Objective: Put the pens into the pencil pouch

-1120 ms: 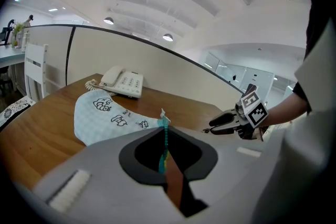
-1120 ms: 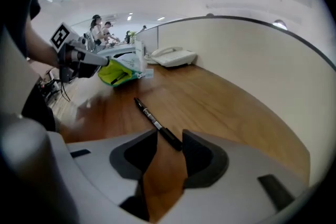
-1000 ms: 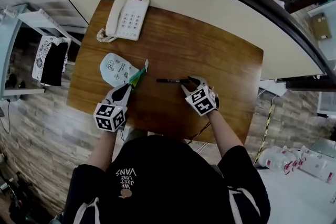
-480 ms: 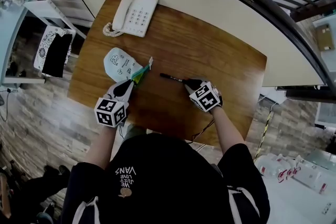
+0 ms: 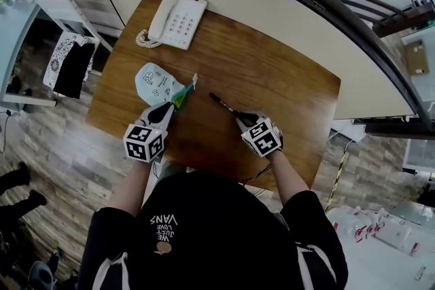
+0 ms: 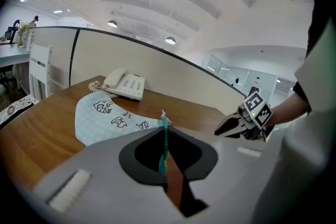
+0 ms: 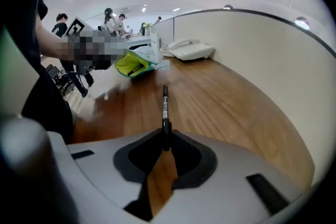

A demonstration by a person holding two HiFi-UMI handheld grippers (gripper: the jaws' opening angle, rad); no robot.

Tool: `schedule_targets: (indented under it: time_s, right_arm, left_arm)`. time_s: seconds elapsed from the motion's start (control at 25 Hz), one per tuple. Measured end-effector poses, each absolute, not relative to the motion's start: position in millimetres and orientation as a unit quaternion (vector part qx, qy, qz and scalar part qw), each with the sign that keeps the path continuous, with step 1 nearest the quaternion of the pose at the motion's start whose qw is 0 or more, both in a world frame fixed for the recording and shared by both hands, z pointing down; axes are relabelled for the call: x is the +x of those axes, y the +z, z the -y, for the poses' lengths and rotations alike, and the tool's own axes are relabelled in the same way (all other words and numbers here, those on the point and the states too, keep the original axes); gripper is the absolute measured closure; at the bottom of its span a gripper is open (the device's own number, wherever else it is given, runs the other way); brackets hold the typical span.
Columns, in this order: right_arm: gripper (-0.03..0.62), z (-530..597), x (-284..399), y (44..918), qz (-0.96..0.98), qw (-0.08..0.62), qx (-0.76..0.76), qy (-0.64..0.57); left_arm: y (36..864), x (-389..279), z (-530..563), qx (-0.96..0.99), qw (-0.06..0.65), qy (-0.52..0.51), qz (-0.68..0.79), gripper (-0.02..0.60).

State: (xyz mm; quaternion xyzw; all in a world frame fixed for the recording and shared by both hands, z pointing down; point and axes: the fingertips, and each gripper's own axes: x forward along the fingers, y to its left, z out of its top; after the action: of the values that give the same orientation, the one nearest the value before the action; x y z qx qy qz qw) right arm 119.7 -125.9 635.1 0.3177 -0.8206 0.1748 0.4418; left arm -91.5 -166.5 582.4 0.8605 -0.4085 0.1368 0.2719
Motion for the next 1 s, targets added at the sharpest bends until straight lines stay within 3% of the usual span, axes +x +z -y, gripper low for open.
schedule_targets:
  time_s: [0.4, 1.0]
  right_arm:
    - [0.528, 102.9, 69.2, 610.4, 0.85, 0.365, 0.321, 0.201]
    - [0.528, 128.0, -3.8, 606.9, 0.868, 0.351, 0.293, 0.194]
  left_arm:
    - [584.1, -83.9, 160.7, 0.864, 0.276, 0.129, 0.4, 0.554]
    - [581.6, -65.8, 142.7, 0.883, 0.287, 0.121, 0.352, 0.554]
